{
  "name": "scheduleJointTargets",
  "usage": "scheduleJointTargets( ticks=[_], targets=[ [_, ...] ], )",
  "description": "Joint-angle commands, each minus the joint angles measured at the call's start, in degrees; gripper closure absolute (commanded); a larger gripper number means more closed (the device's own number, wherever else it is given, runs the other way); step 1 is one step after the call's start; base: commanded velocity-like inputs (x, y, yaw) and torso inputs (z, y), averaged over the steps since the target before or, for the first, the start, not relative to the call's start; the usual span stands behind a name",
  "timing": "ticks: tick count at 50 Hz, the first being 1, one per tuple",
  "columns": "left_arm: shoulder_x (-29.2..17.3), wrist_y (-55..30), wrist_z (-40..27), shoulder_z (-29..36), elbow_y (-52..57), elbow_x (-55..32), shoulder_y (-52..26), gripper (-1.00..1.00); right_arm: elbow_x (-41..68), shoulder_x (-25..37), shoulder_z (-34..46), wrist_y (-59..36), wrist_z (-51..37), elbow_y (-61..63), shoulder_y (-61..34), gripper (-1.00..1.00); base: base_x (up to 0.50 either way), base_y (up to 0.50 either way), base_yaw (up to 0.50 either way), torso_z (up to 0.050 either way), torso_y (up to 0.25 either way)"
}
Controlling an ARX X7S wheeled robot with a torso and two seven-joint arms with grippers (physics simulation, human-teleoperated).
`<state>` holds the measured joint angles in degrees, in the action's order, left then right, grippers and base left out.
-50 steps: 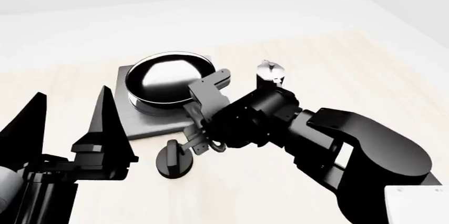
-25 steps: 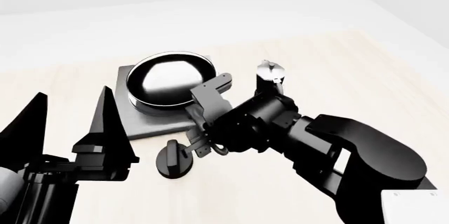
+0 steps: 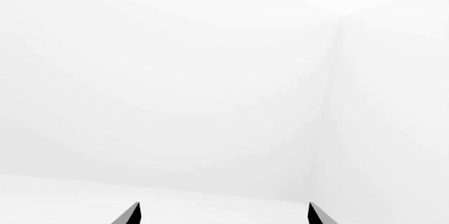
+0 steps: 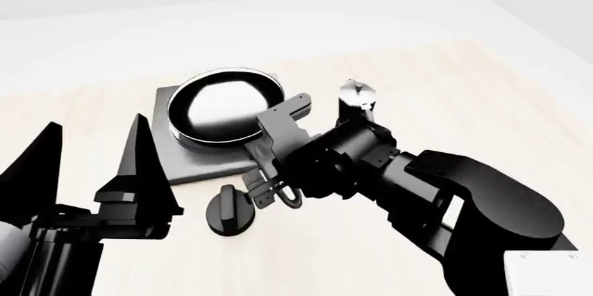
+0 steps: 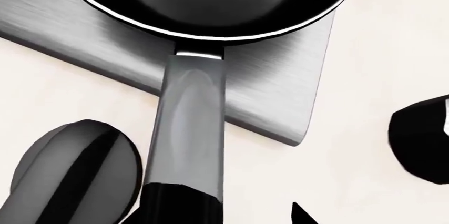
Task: Put the frying pan on the stove.
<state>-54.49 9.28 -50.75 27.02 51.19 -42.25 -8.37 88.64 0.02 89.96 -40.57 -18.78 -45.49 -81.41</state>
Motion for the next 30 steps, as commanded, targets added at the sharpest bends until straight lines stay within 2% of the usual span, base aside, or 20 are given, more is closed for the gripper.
scheduleJointTargets(
  ticks=[1, 6, 30],
  targets=[
    [0.01, -0.01, 0.00, 0.01, 0.04, -0.02, -0.03, -1.00, 0.05, -0.01, -0.09, 0.16, 0.17, -0.21, -0.17, -1.00, 0.00, 0.00, 0.00, 0.000, 0.000],
    [-0.02, -0.16, -0.08, 0.04, 0.17, -0.06, -0.11, -1.00, 1.45, -0.01, -0.65, 3.16, 3.13, -0.46, 0.12, -1.00, 0.00, 0.00, 0.00, 0.000, 0.000],
    [-0.04, -0.53, -0.27, 0.23, 0.91, 0.13, -0.35, -1.00, 6.41, 0.00, 0.01, 3.02, -0.74, 4.66, -5.65, -1.00, 0.00, 0.00, 0.00, 0.000, 0.000]
  ],
)
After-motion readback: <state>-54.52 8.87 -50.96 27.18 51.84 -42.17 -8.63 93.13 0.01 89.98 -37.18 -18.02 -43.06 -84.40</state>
